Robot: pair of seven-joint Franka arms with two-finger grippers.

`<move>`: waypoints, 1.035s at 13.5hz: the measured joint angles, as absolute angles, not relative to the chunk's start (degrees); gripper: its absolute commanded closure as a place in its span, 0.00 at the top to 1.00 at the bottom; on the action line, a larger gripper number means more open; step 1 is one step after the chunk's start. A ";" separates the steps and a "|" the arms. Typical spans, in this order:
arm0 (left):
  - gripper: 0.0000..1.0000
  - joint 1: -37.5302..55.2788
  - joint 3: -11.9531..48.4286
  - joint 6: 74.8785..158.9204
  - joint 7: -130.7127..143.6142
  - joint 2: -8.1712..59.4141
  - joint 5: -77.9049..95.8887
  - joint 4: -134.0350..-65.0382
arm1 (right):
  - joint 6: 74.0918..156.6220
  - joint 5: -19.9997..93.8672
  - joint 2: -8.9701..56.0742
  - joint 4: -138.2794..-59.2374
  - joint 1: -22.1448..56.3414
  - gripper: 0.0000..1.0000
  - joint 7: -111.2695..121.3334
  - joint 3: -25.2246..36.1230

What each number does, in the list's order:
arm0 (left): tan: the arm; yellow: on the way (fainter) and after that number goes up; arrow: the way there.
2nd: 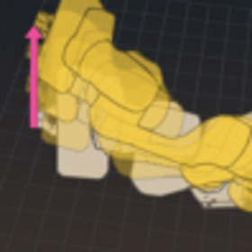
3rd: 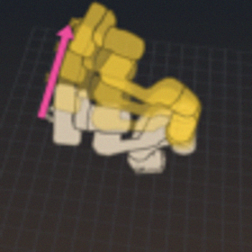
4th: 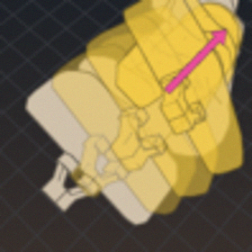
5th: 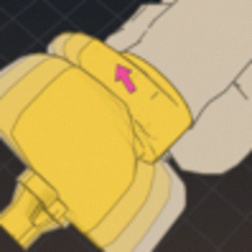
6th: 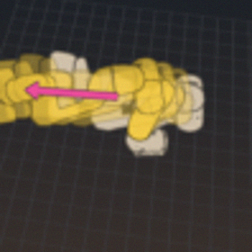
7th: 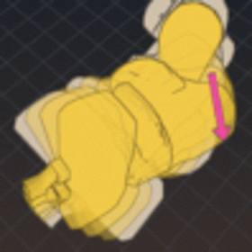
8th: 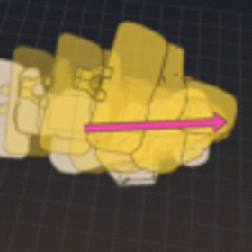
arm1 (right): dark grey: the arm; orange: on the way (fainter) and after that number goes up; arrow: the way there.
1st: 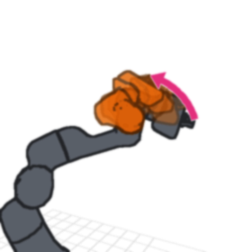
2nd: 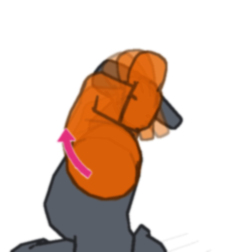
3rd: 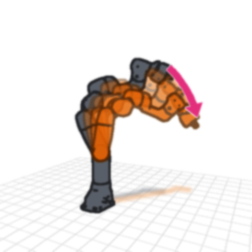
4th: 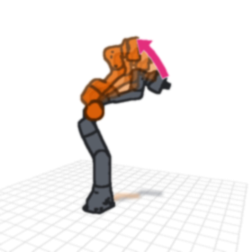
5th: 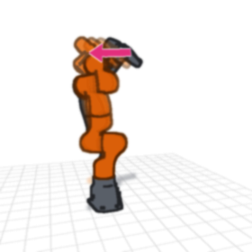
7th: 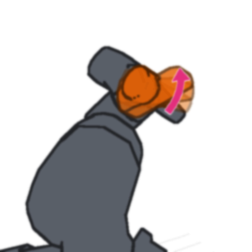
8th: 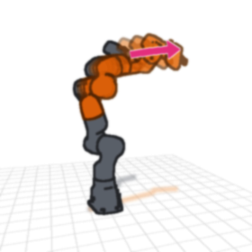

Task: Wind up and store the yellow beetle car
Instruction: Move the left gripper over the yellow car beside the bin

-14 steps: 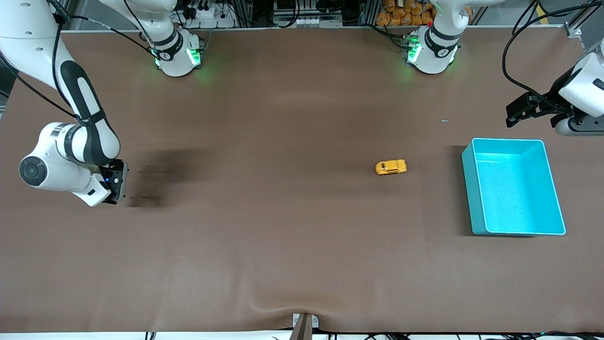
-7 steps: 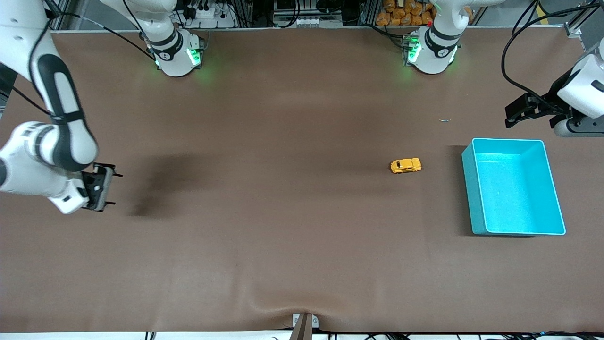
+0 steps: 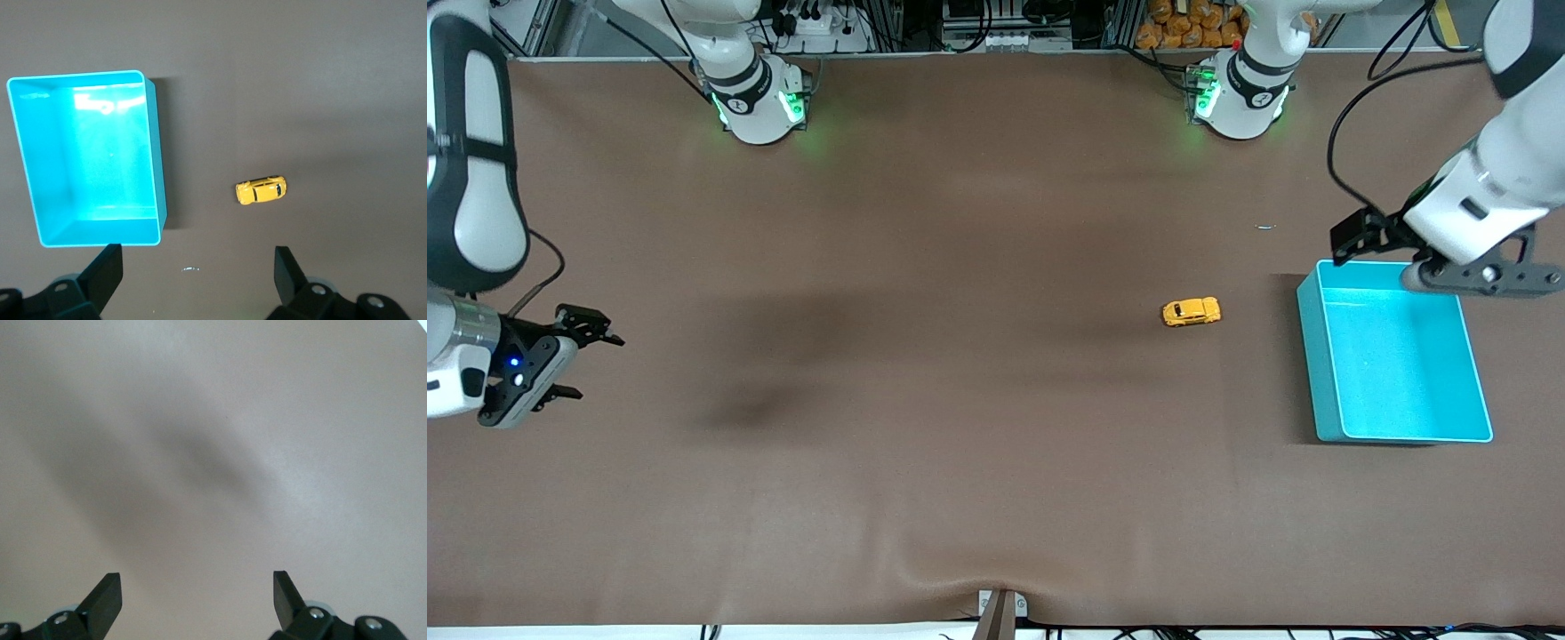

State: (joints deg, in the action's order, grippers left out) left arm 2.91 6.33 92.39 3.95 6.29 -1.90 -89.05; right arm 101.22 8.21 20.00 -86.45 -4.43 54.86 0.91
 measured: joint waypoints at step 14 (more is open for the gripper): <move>1.00 14.74 8.56 99.97 33.48 18.01 -1.68 -95.31 | 88.33 2.25 16.26 -71.44 -3.24 1.00 15.26 1.64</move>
